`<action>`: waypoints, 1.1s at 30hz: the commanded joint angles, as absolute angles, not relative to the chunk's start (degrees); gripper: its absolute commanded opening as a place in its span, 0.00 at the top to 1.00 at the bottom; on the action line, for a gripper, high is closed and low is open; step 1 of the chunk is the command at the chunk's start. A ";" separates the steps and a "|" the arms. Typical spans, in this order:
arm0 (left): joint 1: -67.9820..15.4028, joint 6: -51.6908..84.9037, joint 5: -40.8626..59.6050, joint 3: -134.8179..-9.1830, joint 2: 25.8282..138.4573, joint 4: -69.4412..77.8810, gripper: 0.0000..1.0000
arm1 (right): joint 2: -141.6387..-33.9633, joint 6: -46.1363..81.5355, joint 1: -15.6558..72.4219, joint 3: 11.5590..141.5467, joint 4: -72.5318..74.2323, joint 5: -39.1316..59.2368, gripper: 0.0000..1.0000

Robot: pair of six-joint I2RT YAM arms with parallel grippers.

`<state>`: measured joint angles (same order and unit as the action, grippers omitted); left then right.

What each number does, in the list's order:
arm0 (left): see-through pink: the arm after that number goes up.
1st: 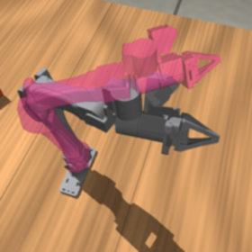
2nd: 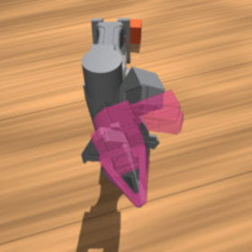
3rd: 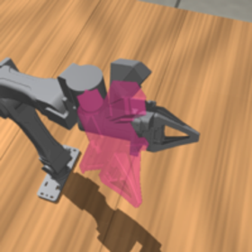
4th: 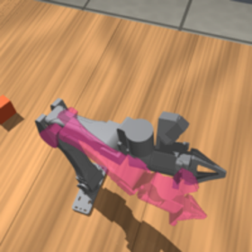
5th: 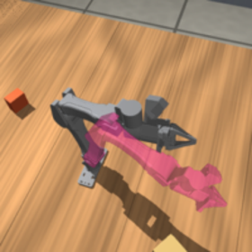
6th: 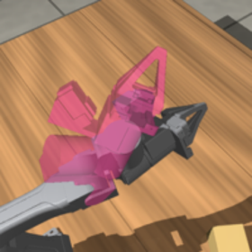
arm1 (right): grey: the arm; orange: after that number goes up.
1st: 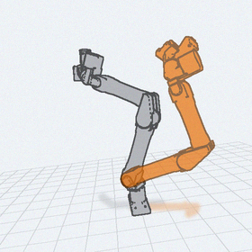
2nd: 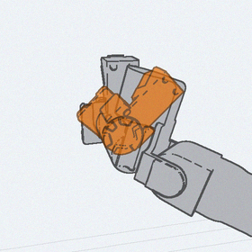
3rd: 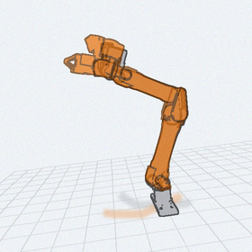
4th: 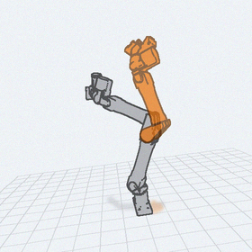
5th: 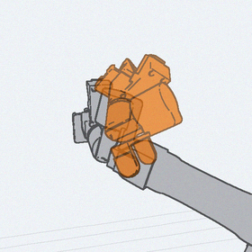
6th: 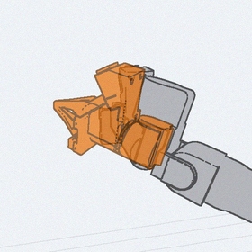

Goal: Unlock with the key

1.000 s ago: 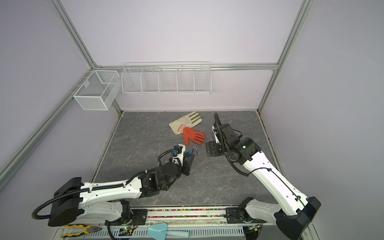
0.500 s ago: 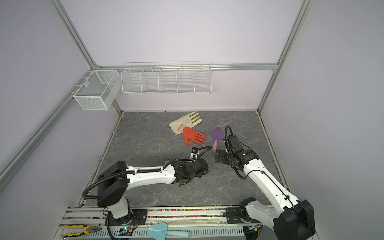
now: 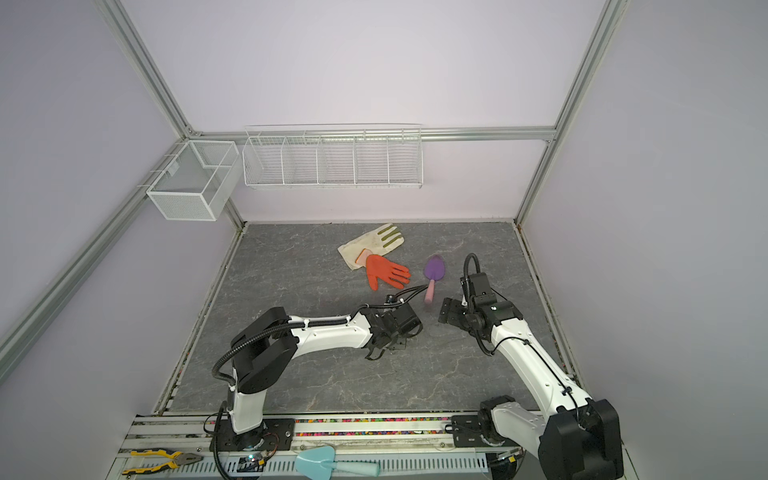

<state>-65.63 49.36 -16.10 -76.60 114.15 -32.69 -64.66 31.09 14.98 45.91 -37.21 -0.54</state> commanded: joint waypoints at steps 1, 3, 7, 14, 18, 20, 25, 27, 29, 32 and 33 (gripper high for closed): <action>-65.57 50.94 -15.17 -78.53 115.40 -35.67 1.00 | -65.30 31.55 14.55 44.91 -36.06 0.57 0.11; -65.49 51.15 -14.97 -78.70 115.59 -35.94 1.00 | -65.48 31.55 14.59 44.91 -35.97 0.61 0.11; -65.35 51.08 -14.29 -78.71 115.92 -36.00 0.88 | -65.57 31.41 14.42 44.93 -35.95 0.52 0.11; -64.96 50.82 -13.88 -79.25 115.04 -36.30 0.58 | -65.23 31.18 14.37 45.65 -36.27 0.20 0.11; -64.22 50.22 -14.25 -79.36 112.43 -36.42 0.47 | -64.60 30.55 14.32 46.71 -37.19 -0.88 0.11; -63.83 49.76 -14.49 -79.65 110.45 -36.64 0.35 | -64.10 30.02 14.32 47.32 -37.60 -1.40 0.11; -62.42 47.39 -17.74 -78.05 101.40 -35.72 0.21 | -63.37 27.95 13.76 52.15 -39.86 -7.26 0.11; -60.40 45.87 -20.17 -76.65 96.99 -35.75 0.17 | -63.28 27.16 13.29 53.74 -39.70 -11.67 0.11; -57.45 43.58 -24.53 -74.78 92.35 -36.23 0.11 | -63.13 26.44 12.77 54.24 -38.26 -17.26 0.11; -51.62 38.29 -35.30 -71.04 85.15 -35.96 0.01 | -62.93 26.28 12.15 52.09 -33.21 -27.52 0.11; -49.16 36.22 -38.71 -69.40 82.88 -35.36 0.00 | -62.93 26.25 10.41 50.81 -30.64 -30.34 0.11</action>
<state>-53.69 42.35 -26.13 -73.41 86.30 -33.87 -63.42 27.49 12.25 52.93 -35.38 -18.50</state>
